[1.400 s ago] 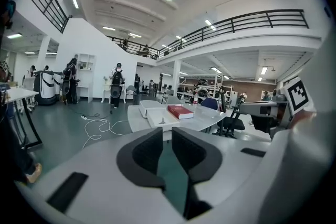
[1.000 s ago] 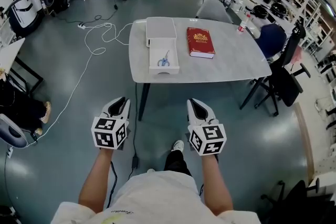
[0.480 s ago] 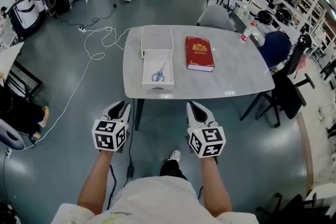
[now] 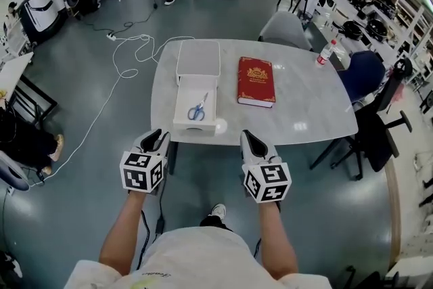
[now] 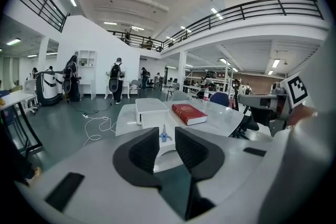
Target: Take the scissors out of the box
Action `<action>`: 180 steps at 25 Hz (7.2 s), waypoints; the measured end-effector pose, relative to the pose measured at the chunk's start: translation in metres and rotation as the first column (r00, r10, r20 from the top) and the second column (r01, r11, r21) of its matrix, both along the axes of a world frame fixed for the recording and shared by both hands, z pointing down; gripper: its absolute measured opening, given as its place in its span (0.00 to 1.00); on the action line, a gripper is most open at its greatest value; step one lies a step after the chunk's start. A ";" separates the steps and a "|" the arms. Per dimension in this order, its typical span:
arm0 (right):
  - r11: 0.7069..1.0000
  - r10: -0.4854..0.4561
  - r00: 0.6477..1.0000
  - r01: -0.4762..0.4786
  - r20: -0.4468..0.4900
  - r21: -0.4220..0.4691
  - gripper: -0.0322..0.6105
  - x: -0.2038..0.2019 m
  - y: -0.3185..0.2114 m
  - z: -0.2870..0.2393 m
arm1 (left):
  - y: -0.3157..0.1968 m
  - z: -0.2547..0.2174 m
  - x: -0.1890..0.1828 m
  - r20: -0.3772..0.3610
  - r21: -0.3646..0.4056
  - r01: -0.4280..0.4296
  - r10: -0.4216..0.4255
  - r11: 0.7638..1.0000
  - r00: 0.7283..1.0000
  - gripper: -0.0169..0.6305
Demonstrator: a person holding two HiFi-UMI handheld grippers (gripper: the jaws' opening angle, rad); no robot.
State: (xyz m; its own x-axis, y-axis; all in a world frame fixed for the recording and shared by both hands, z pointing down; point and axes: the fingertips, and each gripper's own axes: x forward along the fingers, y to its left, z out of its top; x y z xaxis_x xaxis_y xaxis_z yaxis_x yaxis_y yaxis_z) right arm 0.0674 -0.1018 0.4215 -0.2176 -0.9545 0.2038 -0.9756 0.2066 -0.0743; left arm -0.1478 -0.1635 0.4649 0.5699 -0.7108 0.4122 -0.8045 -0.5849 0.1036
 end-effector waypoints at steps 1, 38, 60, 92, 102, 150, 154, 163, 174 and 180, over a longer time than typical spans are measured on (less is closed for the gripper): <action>1.000 -0.007 1.000 0.007 0.000 -0.001 0.06 0.004 -0.005 0.000 | -0.003 0.000 0.004 0.002 -0.002 0.006 -0.006 1.000 1.000 0.13; 0.981 -0.193 0.981 0.193 0.002 -0.023 0.06 0.070 -0.095 0.024 | -0.074 0.049 0.104 0.172 -0.117 -0.013 0.033 0.993 0.985 0.14; 0.993 -0.095 0.995 0.097 0.024 -0.072 0.06 0.112 -0.178 0.048 | -0.155 0.160 0.142 0.336 -0.496 -0.109 0.307 0.861 0.890 0.20; 0.992 -0.039 0.999 0.043 0.038 -0.120 0.06 0.128 -0.203 0.064 | -0.175 0.214 0.143 0.470 -0.630 -0.062 0.443 0.774 0.763 0.20; 0.992 -0.041 0.999 0.045 0.031 -0.114 0.06 0.122 -0.202 0.060 | -0.173 0.210 0.141 0.483 -0.597 -0.080 0.438 0.798 0.758 0.16; 0.985 -0.165 0.986 0.165 0.000 -0.047 0.06 0.082 -0.156 0.027 | -0.147 0.040 0.071 0.317 -0.086 0.043 -0.014 0.995 0.948 0.15; 0.985 -0.168 0.986 0.167 -0.010 -0.042 0.06 0.083 -0.149 0.022 | -0.141 0.022 0.063 0.270 -0.039 0.077 -0.064 0.996 0.961 0.15; 0.986 -0.167 0.986 0.166 -0.014 -0.020 0.06 0.087 -0.136 0.013 | -0.123 -0.011 0.043 0.164 0.062 0.151 -0.159 0.987 0.974 0.15; 0.985 -0.173 0.985 0.173 -0.021 -0.004 0.06 0.086 -0.121 0.009 | -0.096 -0.031 0.026 0.041 0.145 0.240 -0.248 0.960 0.968 0.15; 0.986 -0.166 0.986 0.166 -0.031 -0.007 0.06 0.088 -0.112 0.009 | -0.085 -0.038 0.017 -0.020 0.148 0.273 -0.273 0.951 0.962 0.15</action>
